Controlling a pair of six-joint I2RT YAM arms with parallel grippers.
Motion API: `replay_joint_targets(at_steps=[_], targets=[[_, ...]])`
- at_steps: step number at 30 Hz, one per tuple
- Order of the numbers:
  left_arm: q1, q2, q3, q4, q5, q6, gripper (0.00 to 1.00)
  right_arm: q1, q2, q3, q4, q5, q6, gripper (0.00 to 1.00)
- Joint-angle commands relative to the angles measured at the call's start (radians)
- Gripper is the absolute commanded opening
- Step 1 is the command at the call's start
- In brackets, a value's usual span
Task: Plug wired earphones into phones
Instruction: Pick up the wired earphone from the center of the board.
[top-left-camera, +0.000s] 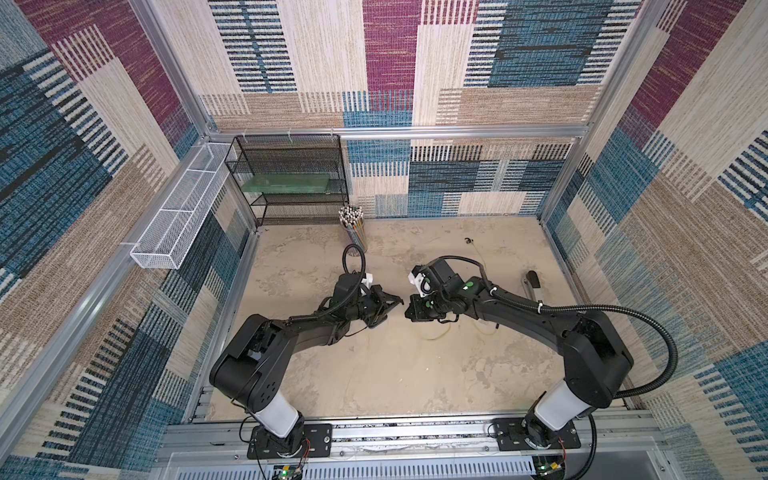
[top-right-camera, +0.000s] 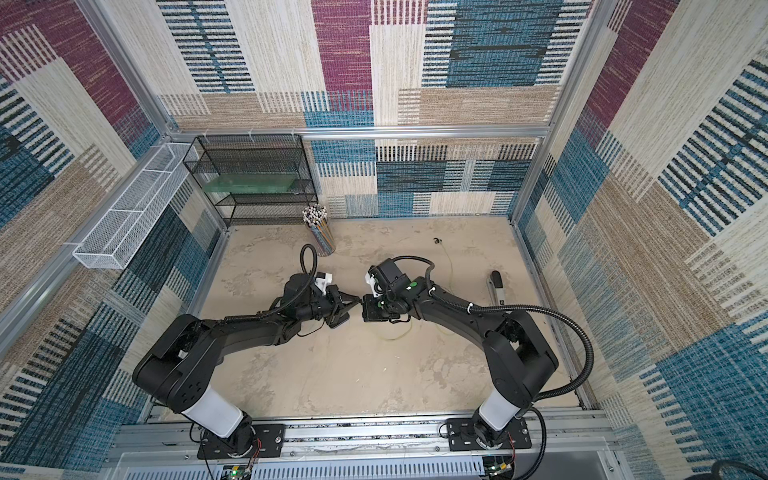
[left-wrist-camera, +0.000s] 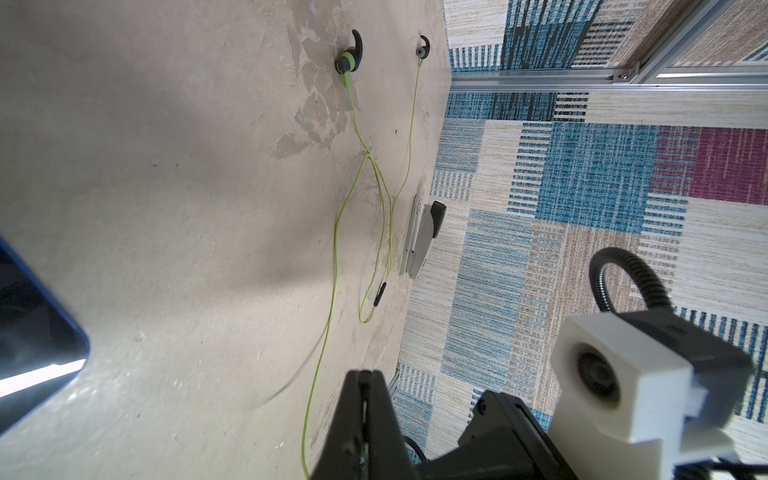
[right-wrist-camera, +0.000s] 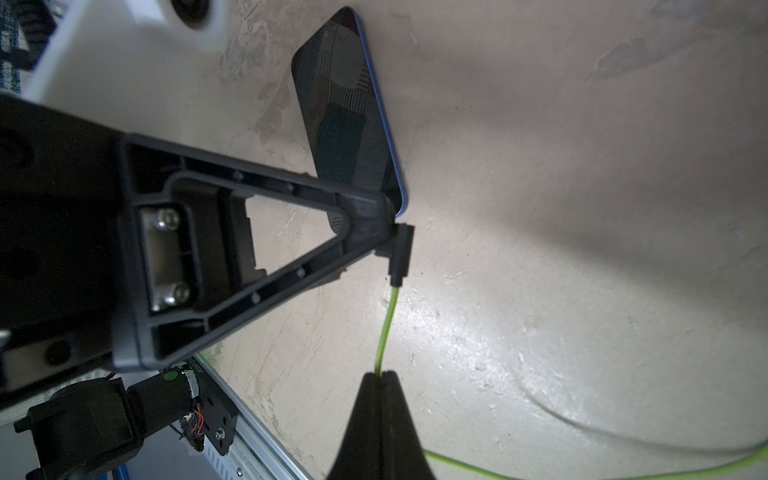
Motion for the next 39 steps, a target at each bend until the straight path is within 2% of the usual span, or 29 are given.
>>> replay_joint_targets(at_steps=[1,3,5,9,11,15,25,28,35,39], targets=[[-0.002,0.002,0.018,0.005,0.04,0.066,0.0,-0.033,-0.038,-0.018,0.015,-0.035,0.002,0.31],[-0.002,0.007,0.032,0.009,0.071,0.094,0.0,-0.076,-0.077,-0.054,0.054,-0.098,0.007,0.45],[-0.002,0.026,0.048,0.038,0.113,0.108,0.0,-0.127,-0.125,-0.106,0.121,-0.178,0.019,0.5],[-0.002,0.086,0.112,0.141,0.25,0.105,0.0,-0.241,-0.224,-0.234,0.318,-0.393,0.061,0.46],[-0.002,0.111,0.149,0.169,0.309,0.094,0.0,-0.289,-0.264,-0.284,0.407,-0.465,0.088,0.39],[-0.003,0.139,0.195,0.261,0.385,0.019,0.0,-0.346,-0.317,-0.37,0.571,-0.567,0.157,0.33],[-0.039,0.238,0.248,0.5,0.443,-0.211,0.0,-0.419,-0.31,-0.425,0.737,-0.642,0.197,0.37],[-0.051,0.246,0.255,0.498,0.435,-0.213,0.0,-0.422,-0.293,-0.419,0.736,-0.648,0.192,0.37],[-0.062,0.242,0.265,0.461,0.426,-0.188,0.0,-0.447,-0.282,-0.429,0.717,-0.645,0.189,0.26],[-0.068,0.248,0.273,0.467,0.423,-0.193,0.0,-0.446,-0.278,-0.438,0.747,-0.65,0.206,0.26]])
